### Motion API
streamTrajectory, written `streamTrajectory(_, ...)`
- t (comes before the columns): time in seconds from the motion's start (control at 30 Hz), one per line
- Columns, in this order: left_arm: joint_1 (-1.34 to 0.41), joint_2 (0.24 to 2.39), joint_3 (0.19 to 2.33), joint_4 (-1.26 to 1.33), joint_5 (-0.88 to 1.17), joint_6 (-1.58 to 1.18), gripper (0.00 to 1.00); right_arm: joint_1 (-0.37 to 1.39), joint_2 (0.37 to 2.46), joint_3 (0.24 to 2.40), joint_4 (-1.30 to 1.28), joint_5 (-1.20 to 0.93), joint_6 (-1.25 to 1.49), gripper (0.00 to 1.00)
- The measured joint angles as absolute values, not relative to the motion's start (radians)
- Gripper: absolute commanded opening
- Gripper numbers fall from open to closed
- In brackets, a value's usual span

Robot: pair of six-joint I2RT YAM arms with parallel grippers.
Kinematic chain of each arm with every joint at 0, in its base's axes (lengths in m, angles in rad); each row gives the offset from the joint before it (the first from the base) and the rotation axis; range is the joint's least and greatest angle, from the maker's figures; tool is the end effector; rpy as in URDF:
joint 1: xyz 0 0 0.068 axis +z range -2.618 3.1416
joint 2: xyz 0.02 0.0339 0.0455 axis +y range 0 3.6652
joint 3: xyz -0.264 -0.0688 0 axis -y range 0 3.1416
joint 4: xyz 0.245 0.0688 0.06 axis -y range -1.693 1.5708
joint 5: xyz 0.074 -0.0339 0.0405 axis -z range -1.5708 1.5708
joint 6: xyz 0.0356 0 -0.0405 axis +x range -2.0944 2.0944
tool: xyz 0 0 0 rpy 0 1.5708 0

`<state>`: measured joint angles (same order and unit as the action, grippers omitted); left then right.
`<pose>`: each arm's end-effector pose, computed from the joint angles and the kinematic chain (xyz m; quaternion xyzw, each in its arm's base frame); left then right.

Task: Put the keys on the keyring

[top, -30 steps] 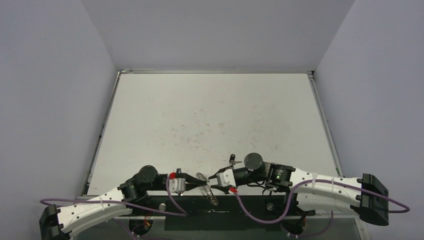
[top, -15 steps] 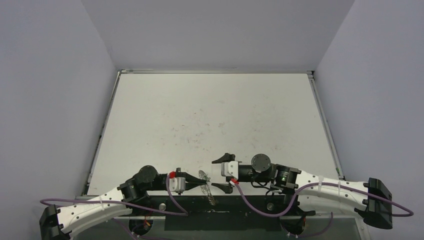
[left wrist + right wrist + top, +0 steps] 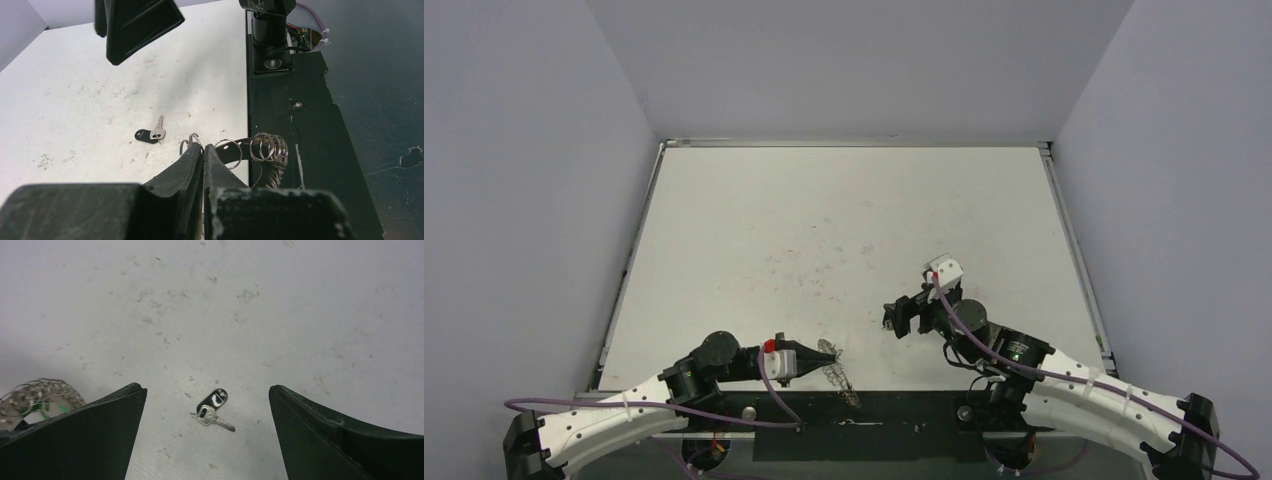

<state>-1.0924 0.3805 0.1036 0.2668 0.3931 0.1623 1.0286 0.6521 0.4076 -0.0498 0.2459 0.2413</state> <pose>0.0495 -0.1251 0.2012 0.5204 0.4836 -0.4335 0.5545 0.0932 0.1380 0.2411 -0.2382 0.7641 0.2714 0.5345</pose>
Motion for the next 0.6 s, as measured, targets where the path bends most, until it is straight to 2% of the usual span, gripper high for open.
streamTrajectory(0.07, -1.092, 0.381, 0.104, 0.267, 0.388, 0.162, 0.0, 1.014, 0.686, 0.426, -0.133, 0.311, 0.316, 0.93)
streamTrajectory(0.27, -1.092, 0.382, 0.103, 0.268, 0.371, 0.16, 0.0, 1.013, 0.837, 0.463, -0.28, 0.359, 0.486, 0.71)
streamTrajectory(0.4, -1.092, 0.384, 0.102, 0.271, 0.368, 0.159, 0.0, 1.013, 0.955, 0.505, -0.33, 0.347, 0.611, 0.69)
streamTrajectory(0.6, -1.093, 0.394, 0.094, 0.288, 0.364, 0.154, 0.0, 1.013, 1.115, 0.555, -0.316, 0.292, 0.75, 0.61)
